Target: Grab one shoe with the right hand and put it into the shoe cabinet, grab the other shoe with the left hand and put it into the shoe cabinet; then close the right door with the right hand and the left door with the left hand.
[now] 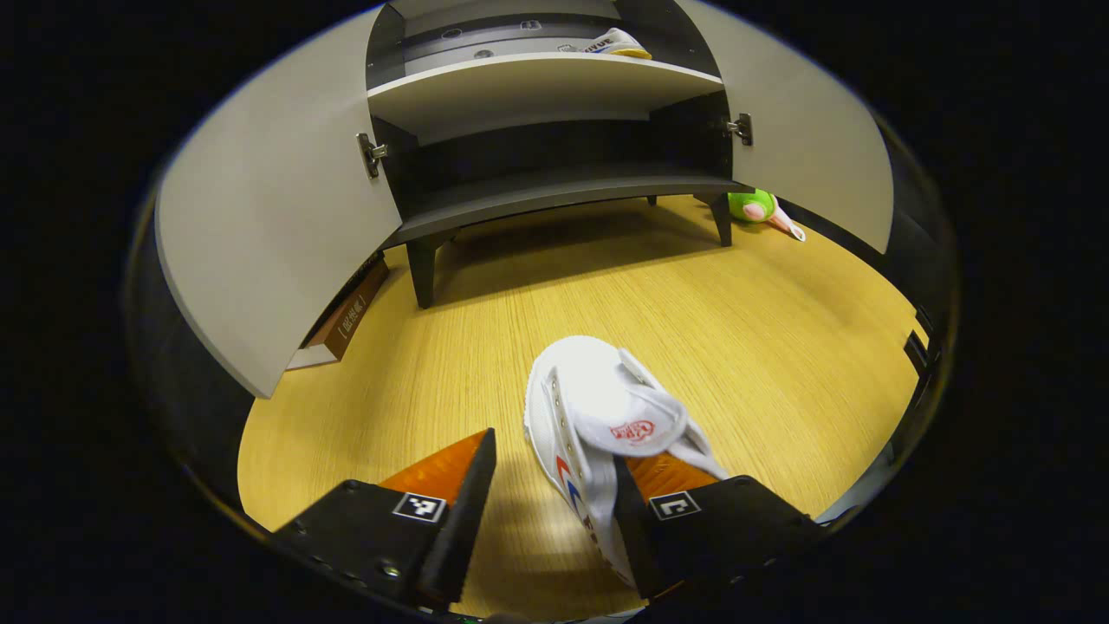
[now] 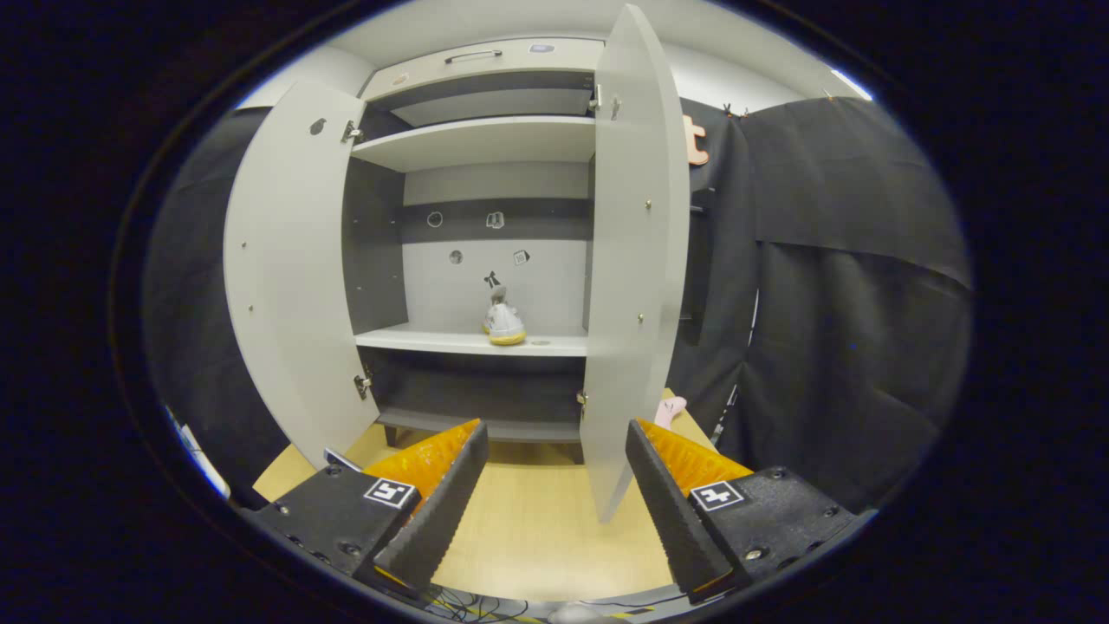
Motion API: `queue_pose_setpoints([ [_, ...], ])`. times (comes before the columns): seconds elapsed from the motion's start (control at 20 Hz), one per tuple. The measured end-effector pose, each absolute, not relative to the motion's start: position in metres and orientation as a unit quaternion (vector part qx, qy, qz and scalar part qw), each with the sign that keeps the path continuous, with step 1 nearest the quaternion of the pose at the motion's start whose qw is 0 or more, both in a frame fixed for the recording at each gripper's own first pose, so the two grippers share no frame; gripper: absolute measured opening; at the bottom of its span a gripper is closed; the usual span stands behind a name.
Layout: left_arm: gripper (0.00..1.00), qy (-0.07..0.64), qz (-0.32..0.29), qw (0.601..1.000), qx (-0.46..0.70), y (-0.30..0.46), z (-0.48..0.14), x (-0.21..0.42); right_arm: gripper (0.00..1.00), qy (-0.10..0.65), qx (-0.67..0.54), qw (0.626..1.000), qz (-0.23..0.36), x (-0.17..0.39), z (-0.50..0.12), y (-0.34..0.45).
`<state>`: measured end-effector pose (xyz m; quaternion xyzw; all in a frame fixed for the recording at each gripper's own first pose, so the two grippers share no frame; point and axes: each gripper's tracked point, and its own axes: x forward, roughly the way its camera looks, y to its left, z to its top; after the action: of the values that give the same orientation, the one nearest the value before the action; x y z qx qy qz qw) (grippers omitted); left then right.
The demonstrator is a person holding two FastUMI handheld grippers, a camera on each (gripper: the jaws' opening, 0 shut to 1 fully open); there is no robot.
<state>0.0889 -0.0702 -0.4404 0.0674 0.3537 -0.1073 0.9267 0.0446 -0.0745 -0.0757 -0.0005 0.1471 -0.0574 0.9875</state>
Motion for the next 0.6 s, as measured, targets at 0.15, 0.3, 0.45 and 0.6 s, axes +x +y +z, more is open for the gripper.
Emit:
queue_pose_setpoints([
  [0.15,0.3,0.364,-0.116,0.923,0.057,-0.08,-0.439,0.096,1.0,0.15,-0.002,0.987,-0.053,0.05,-0.079,-0.074],
  [0.3,0.1,0.369,-0.098,0.922,0.063,-0.071,-0.443,0.104,1.0,0.152,0.003,0.987,-0.049,0.053,-0.082,-0.075],
  [0.45,0.02,0.389,-0.093,0.914,0.062,-0.065,-0.438,0.102,1.0,0.151,0.006,0.988,-0.043,0.055,-0.081,-0.074],
  [0.6,0.02,0.366,-0.086,0.924,0.066,-0.062,-0.407,0.11,1.0,0.14,0.006,0.989,-0.038,0.059,-0.075,-0.072],
])
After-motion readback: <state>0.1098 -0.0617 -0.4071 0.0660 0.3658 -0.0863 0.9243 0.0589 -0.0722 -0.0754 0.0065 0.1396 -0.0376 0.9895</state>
